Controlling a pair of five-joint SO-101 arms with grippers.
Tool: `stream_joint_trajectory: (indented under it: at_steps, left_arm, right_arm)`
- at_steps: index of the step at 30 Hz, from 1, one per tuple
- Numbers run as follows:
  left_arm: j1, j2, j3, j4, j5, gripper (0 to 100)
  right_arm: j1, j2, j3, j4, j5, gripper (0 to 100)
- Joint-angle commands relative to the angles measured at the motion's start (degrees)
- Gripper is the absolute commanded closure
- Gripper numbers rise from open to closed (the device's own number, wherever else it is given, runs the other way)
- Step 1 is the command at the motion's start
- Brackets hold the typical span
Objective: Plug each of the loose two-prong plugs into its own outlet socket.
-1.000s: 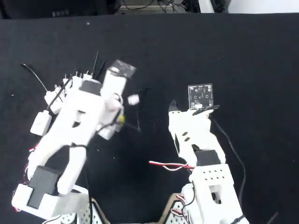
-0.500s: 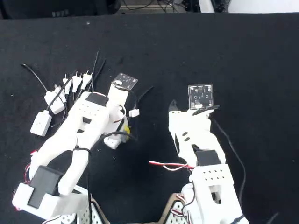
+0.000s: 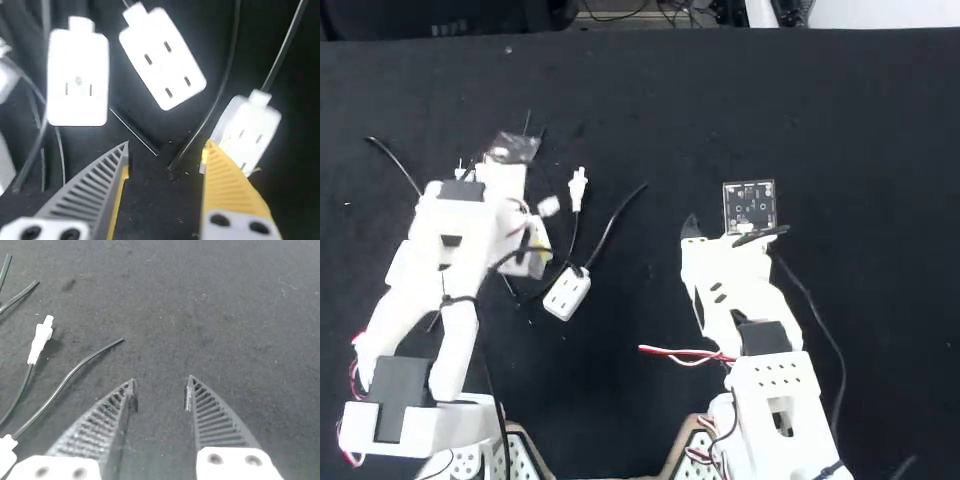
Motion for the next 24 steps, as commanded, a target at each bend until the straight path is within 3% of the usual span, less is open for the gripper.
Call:
stream_joint_trajectory:
  at_steps: [1,6,11,21,24]
  left_arm:
    - [0.8,-0.4,5.9,-6.8,-8.3,77]
    - [-1.7,-0.4,10.4,-13.0,-12.0,77]
    - [-1.1,-0.4,11.0,-13.3,-12.4,77]
    - [20.0,-0.9,11.6,-14.5,-2.3,77]
    - [22.9,-0.9,11.6,-15.4,-0.5,77]
  right_arm:
    - [0.8,-1.5,-0.3,-1.4,-0.4,84.3]
    - [0.8,-1.5,-0.3,-1.4,-0.4,84.3]
    - [0.8,-1.5,-0.3,-1.5,-0.4,84.3]
    - [0.8,-1.5,-0.3,-1.5,-0.4,84.3]
    - [0.9,-1.5,-0.3,-1.4,-0.4,84.3]
